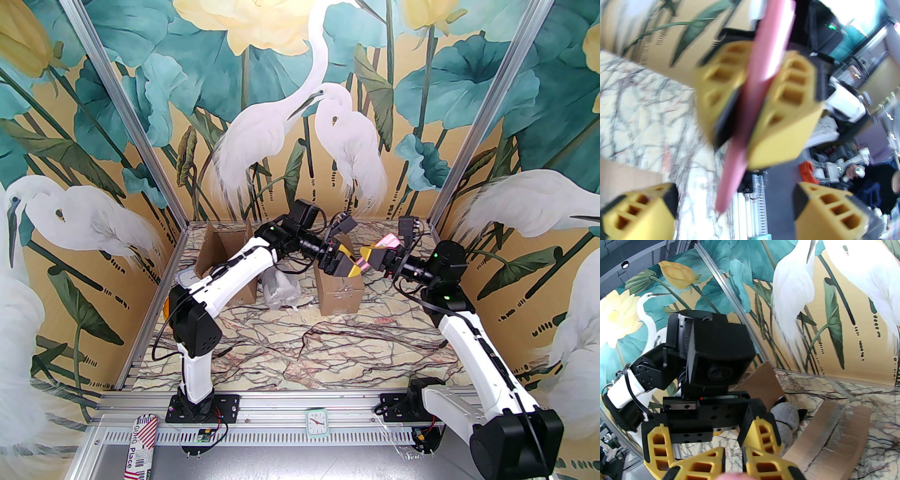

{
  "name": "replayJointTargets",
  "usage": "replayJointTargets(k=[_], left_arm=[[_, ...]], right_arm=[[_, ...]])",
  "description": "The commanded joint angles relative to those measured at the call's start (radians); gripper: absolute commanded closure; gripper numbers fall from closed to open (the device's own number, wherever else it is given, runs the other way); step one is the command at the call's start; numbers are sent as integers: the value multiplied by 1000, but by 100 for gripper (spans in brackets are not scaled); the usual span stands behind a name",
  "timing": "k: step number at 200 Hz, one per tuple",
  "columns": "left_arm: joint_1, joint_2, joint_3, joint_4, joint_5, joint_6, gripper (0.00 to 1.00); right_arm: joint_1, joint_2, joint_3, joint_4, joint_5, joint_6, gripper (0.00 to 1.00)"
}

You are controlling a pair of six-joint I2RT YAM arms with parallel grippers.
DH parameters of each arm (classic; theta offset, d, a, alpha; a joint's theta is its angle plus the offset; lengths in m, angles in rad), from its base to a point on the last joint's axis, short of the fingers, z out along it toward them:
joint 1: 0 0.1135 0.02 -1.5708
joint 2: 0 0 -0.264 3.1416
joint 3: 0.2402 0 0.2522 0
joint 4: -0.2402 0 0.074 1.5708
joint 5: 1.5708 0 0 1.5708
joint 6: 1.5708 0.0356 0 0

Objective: Unpack the express box

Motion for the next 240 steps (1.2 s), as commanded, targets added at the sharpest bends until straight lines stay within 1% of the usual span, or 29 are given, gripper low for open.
replayJointTargets(k=[1, 8, 18, 24, 33, 41, 58, 86, 98, 121, 145, 160, 199, 240], left_arm=[[50, -130, -128, 148, -234, -73, 3], [67, -156, -174, 188, -285, -111, 1], [92, -178, -229, 222, -331, -159, 1], [105, -186, -253, 227, -365, -191, 1], [125, -186, -275, 218, -398, -234, 1], [136, -179, -291, 205, -416, -275, 1], [140, -163, -334, 204, -415, -315, 0], [139, -139, -413, 278, -358, -391, 1], [135, -131, -432, 300, -342, -412, 1], [110, -108, -443, 296, -311, -413, 0], [64, -81, -437, 276, -281, -390, 1], [40, -69, -432, 267, -259, -384, 1], [0, -52, -413, 242, -225, -370, 1], [-43, -72, -429, 227, -217, -373, 1]], right_arm=[[-1, -26, 37, -182, 199, -154, 100], [-1, -22, 47, -229, 273, -185, 98], [-1, -12, 60, -290, 403, -211, 97], [-1, -6, 68, -321, 484, -223, 93], [-1, 12, 80, -356, 609, -229, 93], [0, 34, 91, -380, 691, -235, 93], [6, 104, 124, -418, 808, -249, 95], [36, 270, 203, -479, 978, -288, 95], [48, 351, 241, -503, 1002, -306, 95], [95, 486, 305, -551, 999, -337, 97], [152, 551, 312, -536, 982, -357, 97], [183, 558, 301, -518, 958, -366, 98], [205, 544, 279, -540, 904, -352, 98], [220, 458, 218, -590, 890, -335, 98]])
